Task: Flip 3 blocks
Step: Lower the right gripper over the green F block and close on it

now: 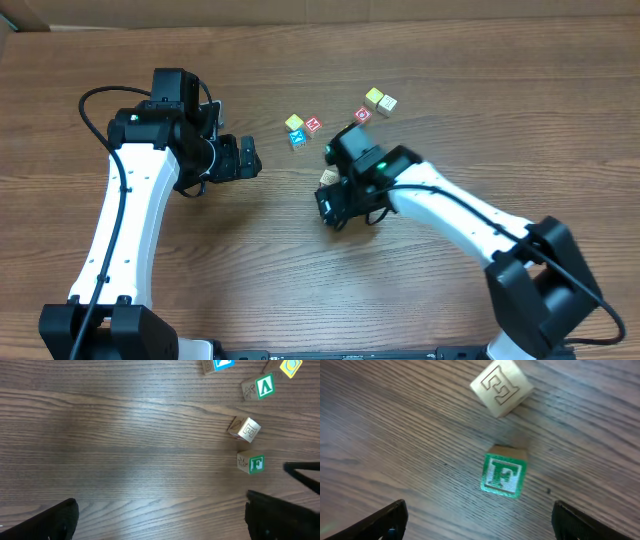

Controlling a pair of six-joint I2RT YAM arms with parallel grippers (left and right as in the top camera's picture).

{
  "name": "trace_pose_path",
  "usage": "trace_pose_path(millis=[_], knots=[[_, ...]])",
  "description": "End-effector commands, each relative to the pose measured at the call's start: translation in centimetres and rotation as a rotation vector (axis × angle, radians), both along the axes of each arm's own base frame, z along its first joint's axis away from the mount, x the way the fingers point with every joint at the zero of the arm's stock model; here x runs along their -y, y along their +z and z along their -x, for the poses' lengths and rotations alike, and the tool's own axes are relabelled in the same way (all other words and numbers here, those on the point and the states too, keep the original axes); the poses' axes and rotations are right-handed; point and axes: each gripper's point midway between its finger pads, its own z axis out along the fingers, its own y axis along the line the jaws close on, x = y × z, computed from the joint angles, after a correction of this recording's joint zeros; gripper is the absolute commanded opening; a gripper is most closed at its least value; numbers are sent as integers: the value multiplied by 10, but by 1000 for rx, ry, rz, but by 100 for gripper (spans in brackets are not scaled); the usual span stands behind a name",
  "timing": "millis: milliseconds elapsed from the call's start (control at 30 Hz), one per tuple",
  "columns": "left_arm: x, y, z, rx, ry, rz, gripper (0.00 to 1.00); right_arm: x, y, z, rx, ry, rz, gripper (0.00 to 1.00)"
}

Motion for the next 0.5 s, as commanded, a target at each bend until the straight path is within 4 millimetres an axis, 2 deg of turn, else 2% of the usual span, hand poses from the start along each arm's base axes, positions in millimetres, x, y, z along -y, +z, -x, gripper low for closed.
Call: trace_pose_path(millis=[0, 167, 267, 467], knots=[[1, 2, -3, 5, -6, -10, 100, 13, -3, -14, 58, -91, 69, 91], [1, 2, -3, 8, -6, -9, 100, 13, -3, -18, 67, -98, 62, 69], [1, 2, -4, 8, -6, -9, 100, 13, -8, -18, 58, -97, 70, 65], [1, 2, -3, 6, -6, -9, 100, 8, -26, -14, 10, -96, 64, 68]])
